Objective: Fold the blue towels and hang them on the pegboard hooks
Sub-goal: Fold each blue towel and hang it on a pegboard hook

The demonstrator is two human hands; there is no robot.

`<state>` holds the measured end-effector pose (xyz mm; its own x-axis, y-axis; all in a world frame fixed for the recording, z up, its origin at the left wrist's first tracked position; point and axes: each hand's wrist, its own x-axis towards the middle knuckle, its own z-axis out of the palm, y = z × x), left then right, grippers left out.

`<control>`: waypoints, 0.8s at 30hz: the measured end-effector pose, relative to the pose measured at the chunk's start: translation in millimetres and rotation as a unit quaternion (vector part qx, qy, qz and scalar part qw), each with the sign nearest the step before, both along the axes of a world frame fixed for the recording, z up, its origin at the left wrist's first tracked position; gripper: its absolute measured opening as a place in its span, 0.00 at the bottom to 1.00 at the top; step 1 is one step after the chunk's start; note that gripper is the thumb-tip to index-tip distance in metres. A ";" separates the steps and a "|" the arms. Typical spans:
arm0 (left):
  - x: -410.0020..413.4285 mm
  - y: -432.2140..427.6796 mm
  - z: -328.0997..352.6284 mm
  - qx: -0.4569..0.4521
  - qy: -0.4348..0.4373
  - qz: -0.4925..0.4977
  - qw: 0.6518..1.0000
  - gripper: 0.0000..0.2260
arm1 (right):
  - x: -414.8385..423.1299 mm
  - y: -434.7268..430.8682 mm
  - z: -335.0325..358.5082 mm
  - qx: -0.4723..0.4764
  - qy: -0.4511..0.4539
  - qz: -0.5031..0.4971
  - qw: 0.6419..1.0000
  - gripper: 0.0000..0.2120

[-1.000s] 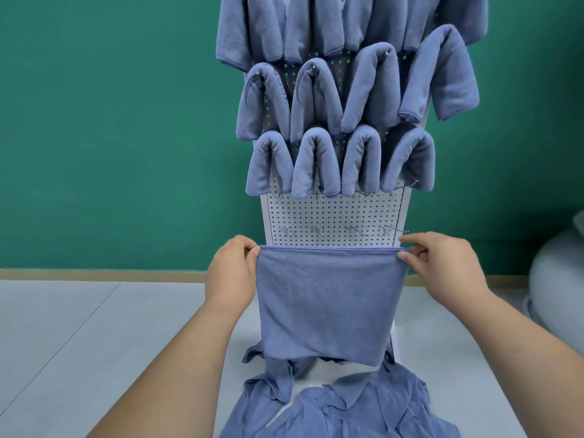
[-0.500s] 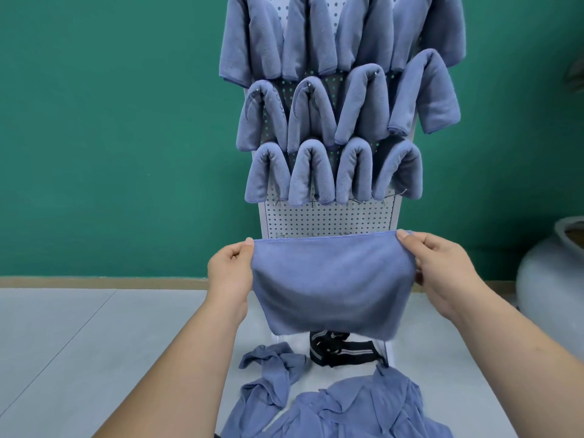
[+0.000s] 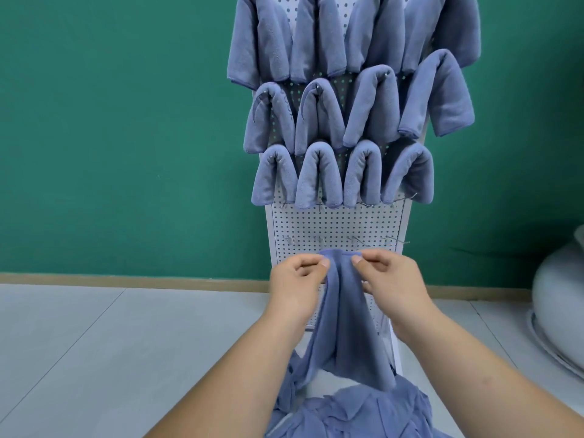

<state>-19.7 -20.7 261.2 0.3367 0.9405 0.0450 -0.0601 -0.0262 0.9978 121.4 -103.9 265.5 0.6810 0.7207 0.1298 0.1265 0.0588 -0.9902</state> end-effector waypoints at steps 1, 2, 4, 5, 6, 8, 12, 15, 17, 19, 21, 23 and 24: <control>2.8 -1.1 -0.7 0.002 -0.004 -0.003 1.000 0.01 | -5.3 2.3 -0.6 0.000 -0.022 0.002 1.000 0.02; 4.9 -1.2 -1.4 0.004 -0.009 -0.003 1.000 0.01 | -9.5 4.1 -1.0 0.001 -0.047 0.000 0.999 0.03; 7.6 0.2 -2.6 0.008 -0.018 0.004 1.000 0.02 | -13.7 7.7 -2.6 0.005 -0.088 -0.007 0.996 0.04; 8.4 1.4 -3.2 0.010 -0.022 0.006 1.000 0.02 | -14.4 9.6 -3.9 0.005 -0.100 -0.009 0.995 0.04; 8.8 2.9 -4.3 0.013 -0.022 0.005 1.000 0.02 | -14.7 10.9 -5.0 0.004 -0.109 -0.010 0.994 0.03; 9.1 5.2 -6.6 0.021 -0.014 -0.002 1.000 0.03 | -15.0 13.0 -7.8 0.001 -0.119 -0.013 0.993 0.04; 8.6 8.1 -9.1 0.034 -0.001 -0.020 0.999 0.03 | -13.9 16.7 -12.7 0.002 -0.137 -0.020 0.990 0.07; 9.6 11.5 -10.8 0.031 0.019 -0.035 0.999 0.03 | -12.0 20.0 -15.2 -0.017 -0.150 -0.025 0.988 0.04; 11.0 12.5 -12.1 0.016 0.026 -0.049 0.998 0.05 | -11.9 20.3 -16.1 -0.026 -0.172 -0.016 0.985 0.05; 11.7 12.2 -11.6 -0.002 0.017 -0.057 0.998 0.07 | -12.8 19.9 -16.8 -0.027 -0.196 -0.001 0.980 0.07; 12.0 11.6 -9.0 -0.004 0.015 -0.063 0.998 0.09 | -12.4 19.3 -16.8 -0.027 -0.204 -0.001 0.979 0.09; 10.5 11.3 -5.4 0.017 0.030 -0.078 0.996 0.10 | -9.4 19.2 -16.8 -0.028 -0.208 -0.017 0.978 0.10; 9.1 12.4 -4.6 0.031 0.038 -0.085 0.995 0.09 | -7.3 19.3 -17.0 -0.030 -0.213 -0.023 0.976 0.11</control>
